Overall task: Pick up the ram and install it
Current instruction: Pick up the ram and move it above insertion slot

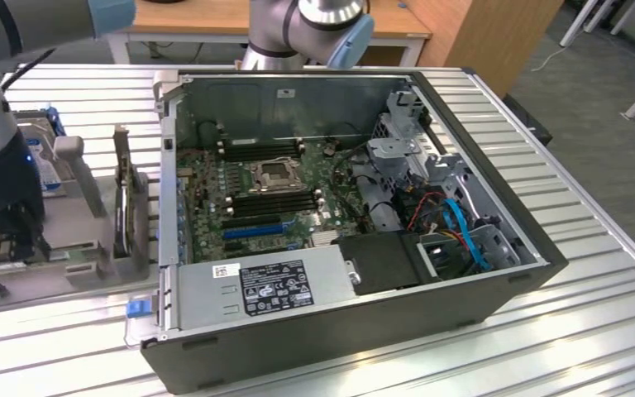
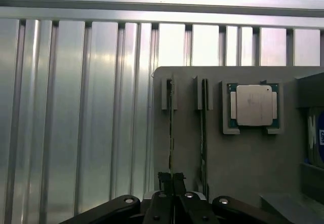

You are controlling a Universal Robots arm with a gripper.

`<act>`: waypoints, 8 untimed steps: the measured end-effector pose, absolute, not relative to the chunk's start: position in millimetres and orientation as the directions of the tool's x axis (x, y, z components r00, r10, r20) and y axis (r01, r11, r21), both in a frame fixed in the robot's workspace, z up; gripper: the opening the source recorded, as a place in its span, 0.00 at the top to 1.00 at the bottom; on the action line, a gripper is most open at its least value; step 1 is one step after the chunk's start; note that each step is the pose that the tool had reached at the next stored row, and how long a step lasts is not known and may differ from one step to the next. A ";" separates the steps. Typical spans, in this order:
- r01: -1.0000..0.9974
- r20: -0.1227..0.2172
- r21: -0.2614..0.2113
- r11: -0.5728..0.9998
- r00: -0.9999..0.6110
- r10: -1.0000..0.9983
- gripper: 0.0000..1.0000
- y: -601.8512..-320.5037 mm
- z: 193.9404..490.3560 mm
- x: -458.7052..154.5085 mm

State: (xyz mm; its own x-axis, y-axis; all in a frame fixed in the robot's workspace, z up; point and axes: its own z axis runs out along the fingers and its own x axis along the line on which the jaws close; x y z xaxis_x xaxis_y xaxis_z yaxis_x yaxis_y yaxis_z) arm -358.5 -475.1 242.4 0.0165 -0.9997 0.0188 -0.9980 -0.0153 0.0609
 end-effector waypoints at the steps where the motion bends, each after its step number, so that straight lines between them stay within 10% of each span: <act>1: -0.998 0.019 0.061 -0.015 0.016 -1.000 0.88 -475.1 245.3 -358.5; 8: -0.998 0.019 0.061 -0.015 0.016 -1.000 0.88 -475.1 263.0 -358.5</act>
State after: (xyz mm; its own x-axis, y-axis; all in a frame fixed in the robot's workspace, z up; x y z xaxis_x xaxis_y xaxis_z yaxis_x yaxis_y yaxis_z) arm -358.5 -475.1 263.0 0.0165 -0.9997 0.0188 -0.9980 -0.0153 0.0609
